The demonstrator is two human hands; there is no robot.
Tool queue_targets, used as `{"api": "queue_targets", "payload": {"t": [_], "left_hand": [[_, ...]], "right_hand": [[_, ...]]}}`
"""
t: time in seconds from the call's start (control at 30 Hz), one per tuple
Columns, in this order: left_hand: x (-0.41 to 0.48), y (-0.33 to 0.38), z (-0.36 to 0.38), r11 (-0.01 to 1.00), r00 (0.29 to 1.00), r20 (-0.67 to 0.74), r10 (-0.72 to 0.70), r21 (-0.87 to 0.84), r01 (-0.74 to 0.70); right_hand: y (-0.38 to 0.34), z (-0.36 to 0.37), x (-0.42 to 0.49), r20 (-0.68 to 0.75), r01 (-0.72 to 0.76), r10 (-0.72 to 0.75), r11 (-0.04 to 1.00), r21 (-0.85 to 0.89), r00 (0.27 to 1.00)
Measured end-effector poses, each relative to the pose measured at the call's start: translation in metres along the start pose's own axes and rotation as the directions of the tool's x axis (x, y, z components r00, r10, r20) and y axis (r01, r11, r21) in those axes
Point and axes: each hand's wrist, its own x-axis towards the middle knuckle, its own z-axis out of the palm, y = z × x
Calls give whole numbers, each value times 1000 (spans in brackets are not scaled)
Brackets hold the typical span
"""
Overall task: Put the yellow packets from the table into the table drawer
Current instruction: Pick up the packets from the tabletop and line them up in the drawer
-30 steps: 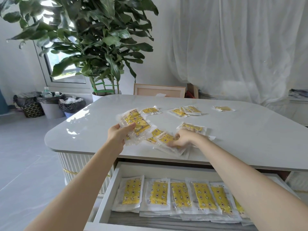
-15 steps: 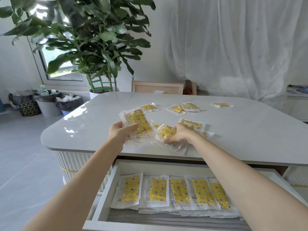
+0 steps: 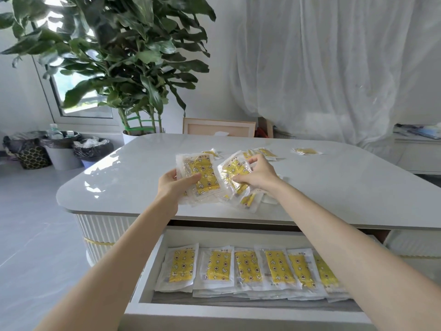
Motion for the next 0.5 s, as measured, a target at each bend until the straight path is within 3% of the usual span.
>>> {"api": "queue_targets", "payload": {"t": [0.2,0.33,0.5], "left_hand": [[-26,-6,27,998,987,158,-18,64,8],[-51,-21,52,988,971,241,0,151,-37],[-77,-54,83,975,935,344,-82,221,4]], "right_hand": [[22,-40,-29,44,3,-5,999,50,999],[55,-72,-54,145,-142,135,989,43,980],[107,-104,-78,284,-304,321,947,-102,904]]}}
